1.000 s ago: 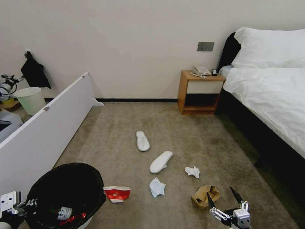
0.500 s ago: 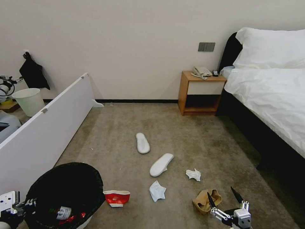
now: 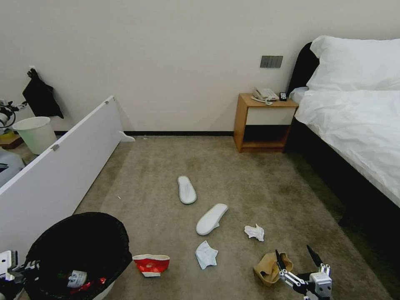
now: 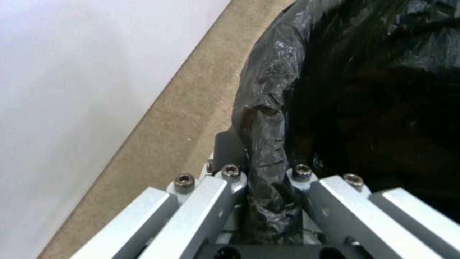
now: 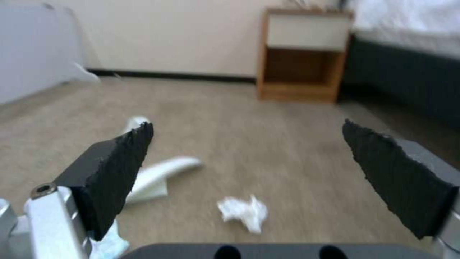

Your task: Pick up the trash bin, then pick up the garbage from the floor and place it into the trash bin.

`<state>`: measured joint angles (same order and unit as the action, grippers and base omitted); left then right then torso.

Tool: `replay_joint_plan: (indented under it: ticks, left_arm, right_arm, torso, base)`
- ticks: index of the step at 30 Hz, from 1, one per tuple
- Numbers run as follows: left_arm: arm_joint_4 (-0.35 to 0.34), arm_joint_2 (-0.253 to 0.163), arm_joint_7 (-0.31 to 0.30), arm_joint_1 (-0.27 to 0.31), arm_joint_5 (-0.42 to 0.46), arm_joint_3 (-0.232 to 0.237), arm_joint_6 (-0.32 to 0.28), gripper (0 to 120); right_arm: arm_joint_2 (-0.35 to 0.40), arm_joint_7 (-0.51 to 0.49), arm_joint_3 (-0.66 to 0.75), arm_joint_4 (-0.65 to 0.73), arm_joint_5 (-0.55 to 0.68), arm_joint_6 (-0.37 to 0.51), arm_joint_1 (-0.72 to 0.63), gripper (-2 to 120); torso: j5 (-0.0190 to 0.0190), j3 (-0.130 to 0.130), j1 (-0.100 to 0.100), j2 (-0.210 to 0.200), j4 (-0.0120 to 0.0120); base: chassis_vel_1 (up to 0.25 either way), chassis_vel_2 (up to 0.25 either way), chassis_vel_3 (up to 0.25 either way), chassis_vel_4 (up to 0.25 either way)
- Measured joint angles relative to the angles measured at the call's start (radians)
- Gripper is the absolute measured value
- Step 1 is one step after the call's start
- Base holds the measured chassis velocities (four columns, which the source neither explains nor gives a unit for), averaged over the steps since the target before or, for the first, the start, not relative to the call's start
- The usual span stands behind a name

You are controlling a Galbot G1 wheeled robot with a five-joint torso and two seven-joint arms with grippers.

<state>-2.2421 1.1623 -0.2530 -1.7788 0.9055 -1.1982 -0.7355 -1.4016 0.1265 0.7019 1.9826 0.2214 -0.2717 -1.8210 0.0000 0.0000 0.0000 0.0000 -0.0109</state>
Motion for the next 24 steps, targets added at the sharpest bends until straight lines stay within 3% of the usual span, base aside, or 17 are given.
replay_joint_plan:
  ticks: [2,5,12,24]
  left_arm:
    - [-0.001,0.001,-0.002,-0.001,0.0,-0.003,0.0,3]
    - [-0.004,0.003,-0.003,-0.003,0.001,-0.007,0.0,3]
    - [-0.014,0.007,-0.005,-0.011,0.002,-0.014,0.0,3]
    - [-0.02,0.009,-0.009,-0.023,0.005,-0.034,0.0,3]
  right_arm:
    - [0.037,-0.125,-0.038,-0.001,0.015,0.071,-0.012,100]
    - [0.068,-0.179,-0.066,-0.012,0.055,0.136,-0.014,100]
    - [0.087,-0.188,-0.097,-0.049,0.122,0.303,0.01,100]
    - [0.058,-0.227,-0.127,-0.183,0.235,0.441,0.128,100]
  torso:
    - [0.0,0.0,0.0,0.0,-0.0001]
    - [-0.0002,0.0,0.0,0.0,-0.0001]
    - [0.0,0.0,0.0,0.0,-0.0001]
    - [0.0,0.0,0.0,0.0,-0.0002]
  base:
    - [0.0,0.0,0.0,0.0]
    - [0.0,0.0,0.0,0.0]
    - [0.0,0.0,0.0,0.0]
    - [0.0,0.0,0.0,0.0]
